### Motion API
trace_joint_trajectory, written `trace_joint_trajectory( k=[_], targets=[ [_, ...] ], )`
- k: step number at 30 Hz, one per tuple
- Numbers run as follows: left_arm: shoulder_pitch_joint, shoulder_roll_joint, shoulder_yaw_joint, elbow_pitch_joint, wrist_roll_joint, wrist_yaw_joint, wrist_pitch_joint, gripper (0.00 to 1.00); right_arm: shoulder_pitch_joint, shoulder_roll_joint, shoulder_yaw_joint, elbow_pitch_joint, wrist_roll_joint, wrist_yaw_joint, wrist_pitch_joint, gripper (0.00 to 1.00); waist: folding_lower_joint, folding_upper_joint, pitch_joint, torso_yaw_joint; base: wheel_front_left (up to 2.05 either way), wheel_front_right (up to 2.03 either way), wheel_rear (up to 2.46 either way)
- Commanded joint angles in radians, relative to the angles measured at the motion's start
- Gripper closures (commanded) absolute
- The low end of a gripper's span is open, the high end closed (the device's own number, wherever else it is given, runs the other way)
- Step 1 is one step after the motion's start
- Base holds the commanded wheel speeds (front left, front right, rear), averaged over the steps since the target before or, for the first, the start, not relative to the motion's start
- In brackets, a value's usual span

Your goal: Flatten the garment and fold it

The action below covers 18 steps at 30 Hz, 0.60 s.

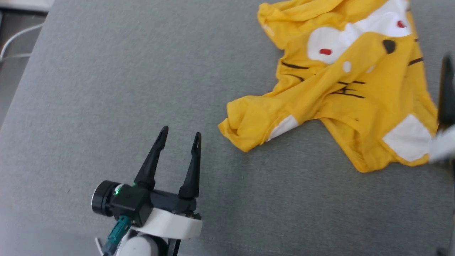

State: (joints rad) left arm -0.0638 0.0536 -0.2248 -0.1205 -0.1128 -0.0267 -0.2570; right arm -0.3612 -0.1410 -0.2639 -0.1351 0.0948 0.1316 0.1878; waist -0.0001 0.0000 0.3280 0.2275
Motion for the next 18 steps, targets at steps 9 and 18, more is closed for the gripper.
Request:
trace_joint_trajectory(
  k=[9, 18],
  targets=[
    [0.092, 0.000, 0.047, -0.021, 0.014, -0.018, -0.005, 0.00, 0.412, 0.090, 0.001, -0.071, 0.038, -0.001, -0.261, 0.00, 0.0001, 0.0000, -0.110, -0.121, 0.00, 0.00, 0.00],
    [0.163, -0.001, 0.071, -0.013, 0.009, -0.019, -0.005, 0.00, 0.528, 0.091, 0.111, 0.102, 0.160, -0.001, -0.436, 0.00, 0.0001, 0.0000, -0.151, -0.171, 0.00, 0.00, 0.00]
  ],
)
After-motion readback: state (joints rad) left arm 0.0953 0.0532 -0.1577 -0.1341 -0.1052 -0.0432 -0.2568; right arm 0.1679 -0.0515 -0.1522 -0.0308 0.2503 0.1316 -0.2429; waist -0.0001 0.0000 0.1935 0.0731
